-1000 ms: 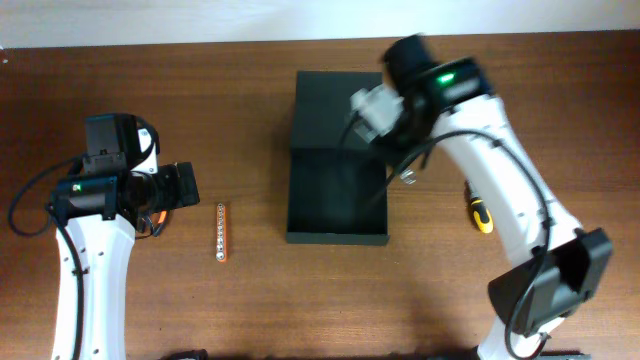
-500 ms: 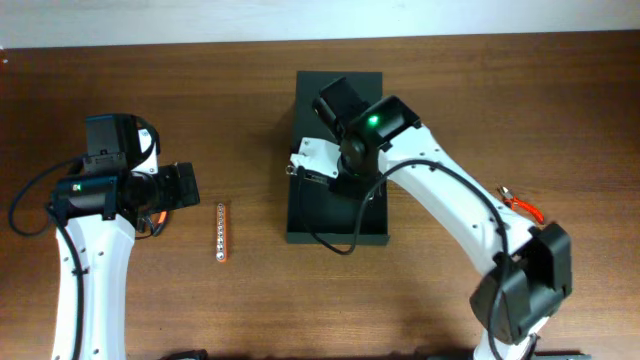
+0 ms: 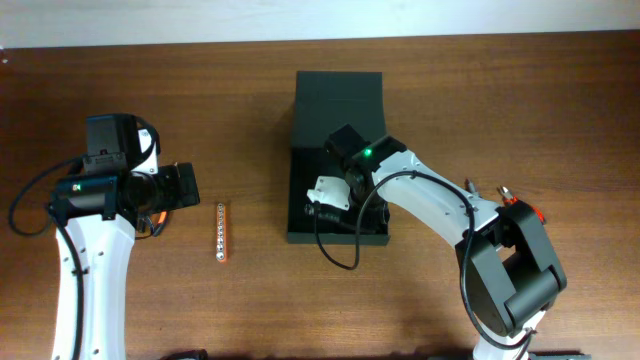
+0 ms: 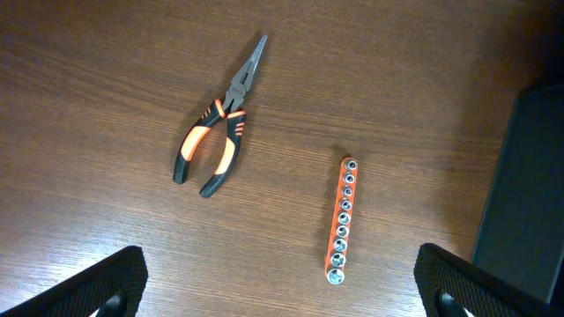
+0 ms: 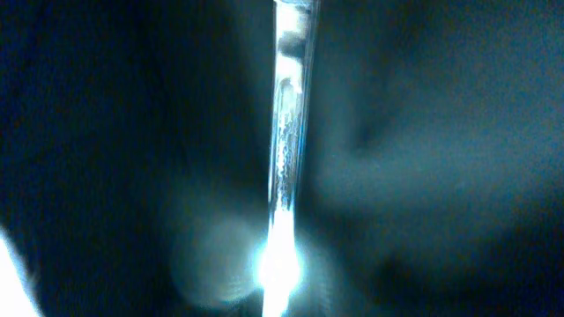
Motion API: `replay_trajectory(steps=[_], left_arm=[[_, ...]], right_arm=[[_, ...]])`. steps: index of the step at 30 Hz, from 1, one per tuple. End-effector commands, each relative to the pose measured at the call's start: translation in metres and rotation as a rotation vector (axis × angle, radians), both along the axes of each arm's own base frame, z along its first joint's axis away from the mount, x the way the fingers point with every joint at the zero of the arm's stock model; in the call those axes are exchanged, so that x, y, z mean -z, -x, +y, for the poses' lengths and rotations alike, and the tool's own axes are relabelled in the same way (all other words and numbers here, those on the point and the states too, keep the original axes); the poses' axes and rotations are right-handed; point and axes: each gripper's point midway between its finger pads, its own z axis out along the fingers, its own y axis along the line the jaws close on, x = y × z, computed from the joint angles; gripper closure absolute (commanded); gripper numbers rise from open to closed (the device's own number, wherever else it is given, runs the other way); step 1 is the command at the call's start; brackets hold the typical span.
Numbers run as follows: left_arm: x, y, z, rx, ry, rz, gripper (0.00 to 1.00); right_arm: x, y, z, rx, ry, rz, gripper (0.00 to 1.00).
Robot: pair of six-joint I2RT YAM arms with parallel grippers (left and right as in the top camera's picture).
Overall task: Pack container
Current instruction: 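Release wrench into the box and raise right gripper away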
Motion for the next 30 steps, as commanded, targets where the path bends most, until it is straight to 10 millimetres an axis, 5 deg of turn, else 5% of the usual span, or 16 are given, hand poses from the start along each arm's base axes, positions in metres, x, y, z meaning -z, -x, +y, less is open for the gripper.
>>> replay_trajectory(steps=[1,2,5,9,13,18,22,25,30], left_arm=[[-0.008,-0.003,-0.001,0.000,0.011,-0.025,0.01],[-0.008,-0.003,-0.001,0.000,0.012,-0.024,0.01],[-0.006,0.001,-0.001,0.001,0.014,-0.007,0.01],[-0.006,0.005,-0.002,0.028,0.004,0.013,0.01],[-0.013,0.009,-0.003,0.031,0.004,0.024,0.01],[-0.021,0.013,-0.016,0.116,-0.013,0.039,0.01],[-0.019,0.015,-0.040,0.203,-0.016,0.059,0.01],[-0.016,0.016,-0.053,0.274,-0.032,0.069,0.01],[0.007,0.021,-0.061,0.319,-0.035,0.117,0.01]], right_arm=[[-0.001,-0.001,0.002,-0.003,-0.016,-0.002,0.34],[-0.003,-0.003,0.003,0.006,-0.018,-0.005,0.19],[-0.013,-0.011,0.007,0.055,-0.025,-0.026,0.02],[-0.060,-0.038,0.017,0.151,-0.051,-0.106,0.01],[-0.140,-0.083,0.007,0.365,-0.048,-0.305,0.01],[-0.255,-0.115,-0.034,0.690,-0.196,-0.477,0.01],[-0.312,-0.121,-0.095,0.995,-0.303,-0.535,0.01],[-0.319,-0.115,-0.136,1.124,-0.324,-0.494,0.01],[-0.297,-0.105,-0.180,1.239,-0.290,-0.363,0.01]])
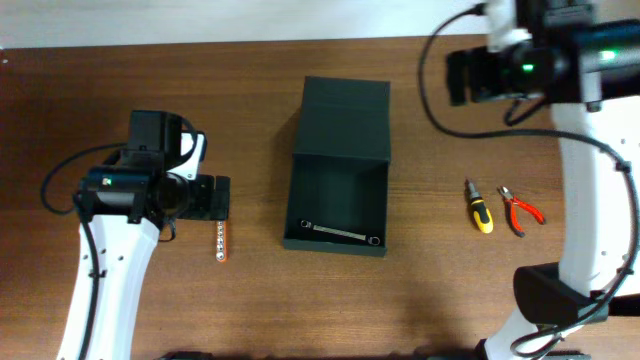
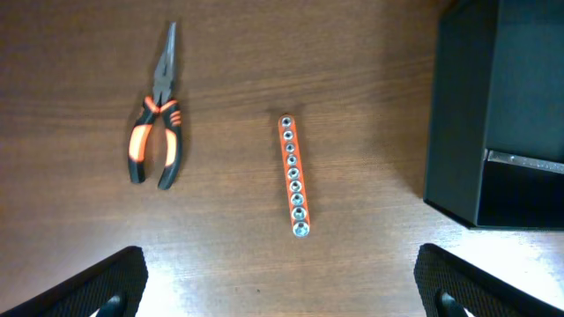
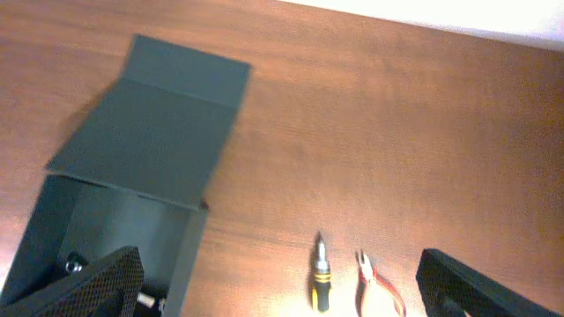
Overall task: Pack container
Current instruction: 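Release wrench into the box and raise right gripper away, then lower left gripper onto the orange socket rail and grasp it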
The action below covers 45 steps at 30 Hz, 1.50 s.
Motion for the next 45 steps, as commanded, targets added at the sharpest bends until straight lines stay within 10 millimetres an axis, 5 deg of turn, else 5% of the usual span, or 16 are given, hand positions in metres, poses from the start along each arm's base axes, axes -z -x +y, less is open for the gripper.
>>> replay_trajectory(steps=[1,14,22,29,32,45], left_arm=[[0.023,0.007,-0.001,0.033,-0.009,0.056,0.01],[0.121,0.011,-0.015,-0.054,0.077,0.343,0.01],[0.162,0.012,-0.015,-0.066,0.066,0.467,0.01],[0.176,0.002,-0.016,-0.066,0.067,0.457,0.01],[0.180,0.001,-0.016,-0.066,0.067,0.461,0.09],[0.206,0.014,-0.016,-0.089,0.071,0.471,0.04]], right_arm=[[0.015,0.001,-0.007,0.052,-0.092,0.061,0.01],[0.114,-0.002,-0.023,0.082,-0.071,0.282,0.01],[0.165,0.001,-0.023,0.085,-0.068,0.356,0.01],[0.182,0.003,-0.023,0.085,-0.067,0.378,0.01],[0.183,0.004,-0.023,0.086,-0.067,0.382,0.01],[0.184,0.005,-0.023,0.086,-0.067,0.386,0.01]])
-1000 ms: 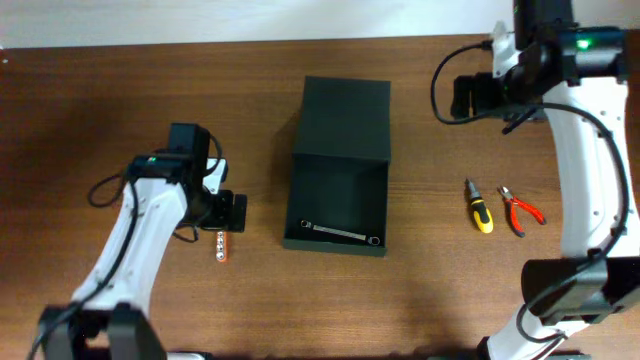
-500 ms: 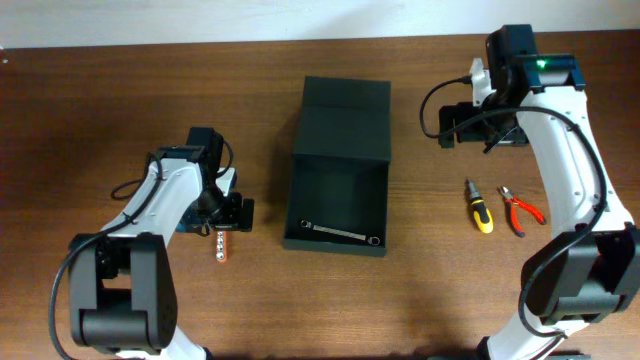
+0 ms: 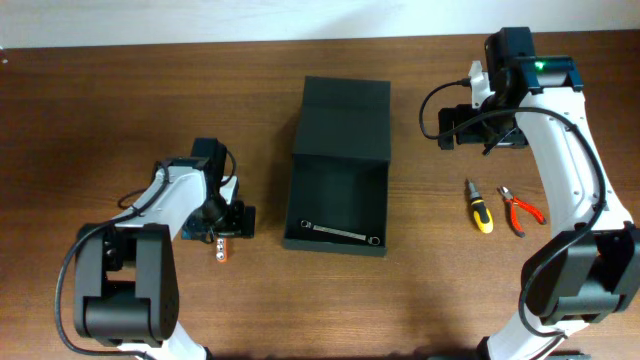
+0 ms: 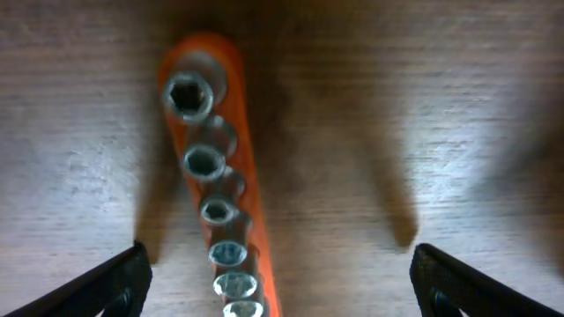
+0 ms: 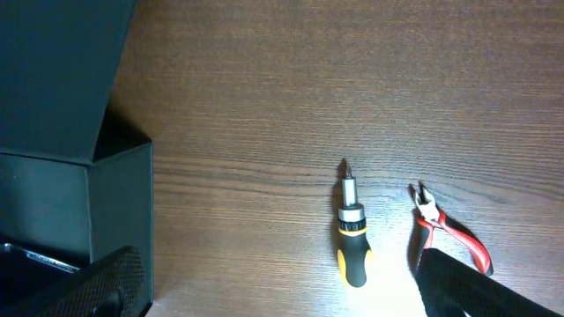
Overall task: Pack container
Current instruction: 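Lower left gripper onto the orange socket rail and grasp it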
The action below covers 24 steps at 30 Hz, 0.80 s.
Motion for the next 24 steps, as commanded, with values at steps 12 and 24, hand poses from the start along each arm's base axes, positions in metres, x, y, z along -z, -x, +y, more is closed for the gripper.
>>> replay_trajectory(steps=[12,24], left_arm=[[0.0075,0.0087,-0.0011,-0.013,0.002,0.028,0.32],[0.0074,0.0089,-0.0011,-0.013,0.002,0.029,0.67]], right_arm=[[0.0033,0.0054,-0.0010,0.000,-0.008,0.026,0.01],[0.0041,0.0100,-0.0011,-0.001,-0.008,0.045,0.01]])
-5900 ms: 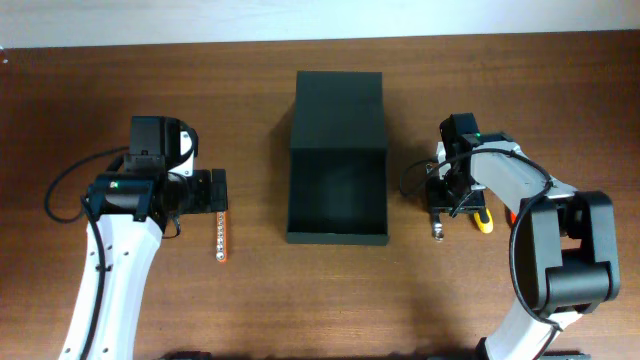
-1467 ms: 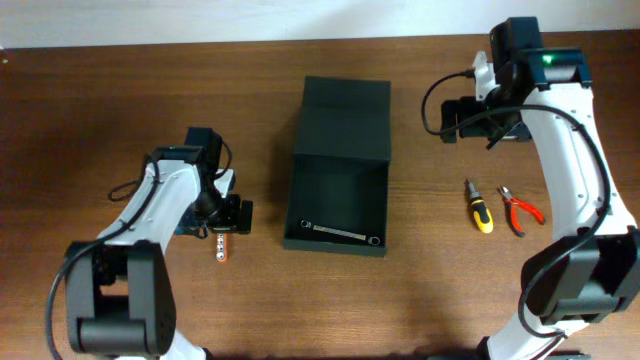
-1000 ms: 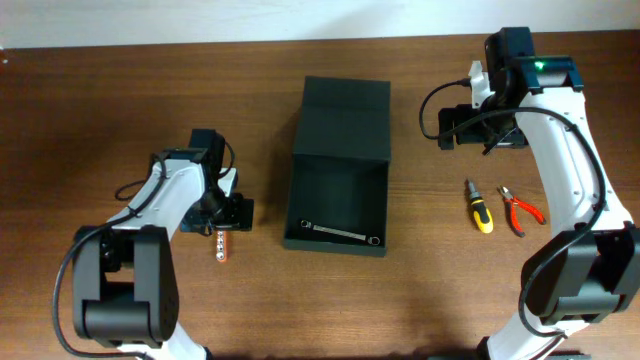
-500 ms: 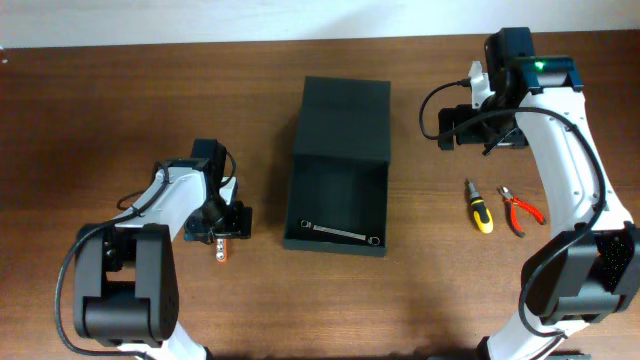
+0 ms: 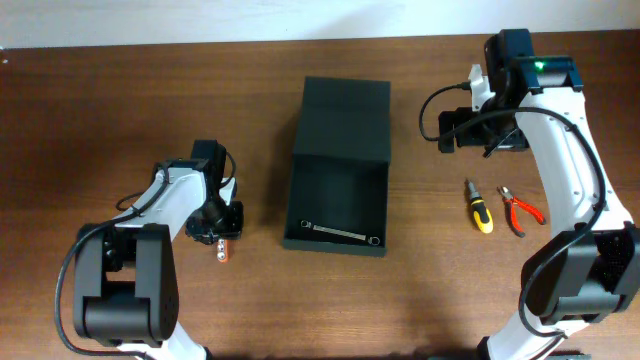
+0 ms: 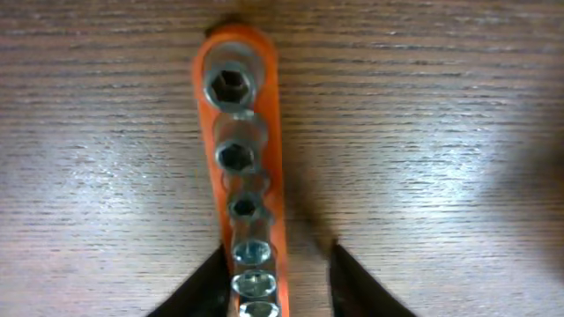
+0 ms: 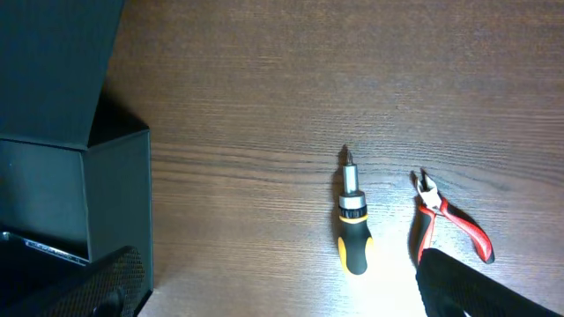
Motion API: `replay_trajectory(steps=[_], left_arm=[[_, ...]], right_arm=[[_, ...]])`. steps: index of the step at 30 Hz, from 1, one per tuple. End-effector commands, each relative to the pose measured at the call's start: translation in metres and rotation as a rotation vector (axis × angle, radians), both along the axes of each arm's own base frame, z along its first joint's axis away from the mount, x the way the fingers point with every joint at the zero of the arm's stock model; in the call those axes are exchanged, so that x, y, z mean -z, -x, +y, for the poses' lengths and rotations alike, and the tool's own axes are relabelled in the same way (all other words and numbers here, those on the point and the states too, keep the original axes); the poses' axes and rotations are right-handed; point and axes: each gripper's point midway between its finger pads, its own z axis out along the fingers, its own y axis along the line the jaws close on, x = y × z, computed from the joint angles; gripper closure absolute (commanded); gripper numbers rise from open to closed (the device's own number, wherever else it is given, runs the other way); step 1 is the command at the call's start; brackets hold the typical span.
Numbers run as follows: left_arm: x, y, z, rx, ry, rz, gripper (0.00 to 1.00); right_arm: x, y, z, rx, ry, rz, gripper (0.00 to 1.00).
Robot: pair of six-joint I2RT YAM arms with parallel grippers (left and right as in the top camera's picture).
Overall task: Pack container
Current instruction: 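Lower left gripper onto the orange socket rail and grasp it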
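Note:
The black container lies open in the middle of the table, its lid folded back, with a silver wrench on its floor. An orange rail of silver sockets lies flat on the wood to its left. My left gripper is down at the table around the rail's lower part. Its left finger touches the rail's side, and its right finger stands a small gap off. My right gripper hangs open high over the right side, near a yellow-and-black screwdriver and red pliers.
The screwdriver and pliers lie side by side right of the container. The container's near wall fills the left of the right wrist view. The left arm covers the table around the rail.
My left gripper's jaws were spread wide either side of the socket rail and have now narrowed close around it. The rail has not left the table. My right arm has barely moved.
My right gripper was first down inside the container by the wrench. By 2.3 s ago it was up at the back right, with the wrench lying in the container. My left gripper was high over the rail, then low around it, and is now narrowed on it.

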Motion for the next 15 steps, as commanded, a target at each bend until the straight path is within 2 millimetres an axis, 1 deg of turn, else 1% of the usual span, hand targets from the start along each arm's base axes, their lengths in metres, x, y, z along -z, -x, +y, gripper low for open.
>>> replay_trajectory(steps=[1,3,10,12,13,15], left_arm=[[0.0064,0.0080,-0.0024,0.007,0.011,0.028,0.67],[0.0064,0.0080,-0.0024,0.007,0.011,0.028,0.72],[0.0064,0.0079,-0.0024,0.007,0.011,0.027,0.82],[0.0064,0.0079,-0.0023,0.007,0.010,0.027,0.89],[0.0063,0.0075,-0.0024,0.007,0.011,0.026,0.96],[0.0059,0.0052,-0.0025,0.007,0.011,0.018,0.98]], right_arm=[[0.0028,0.0030,-0.0010,-0.001,-0.008,0.016,0.01],[0.0030,0.0042,-0.0010,-0.001,-0.008,0.021,0.01],[0.0031,0.0055,-0.0010,-0.001,-0.008,0.026,0.01],[0.0031,0.0055,-0.0010,-0.001,-0.008,0.026,0.01],[0.0031,0.0055,-0.0010,-0.001,-0.008,0.026,0.01],[0.0031,0.0054,-0.0013,-0.004,-0.007,0.025,0.01]])
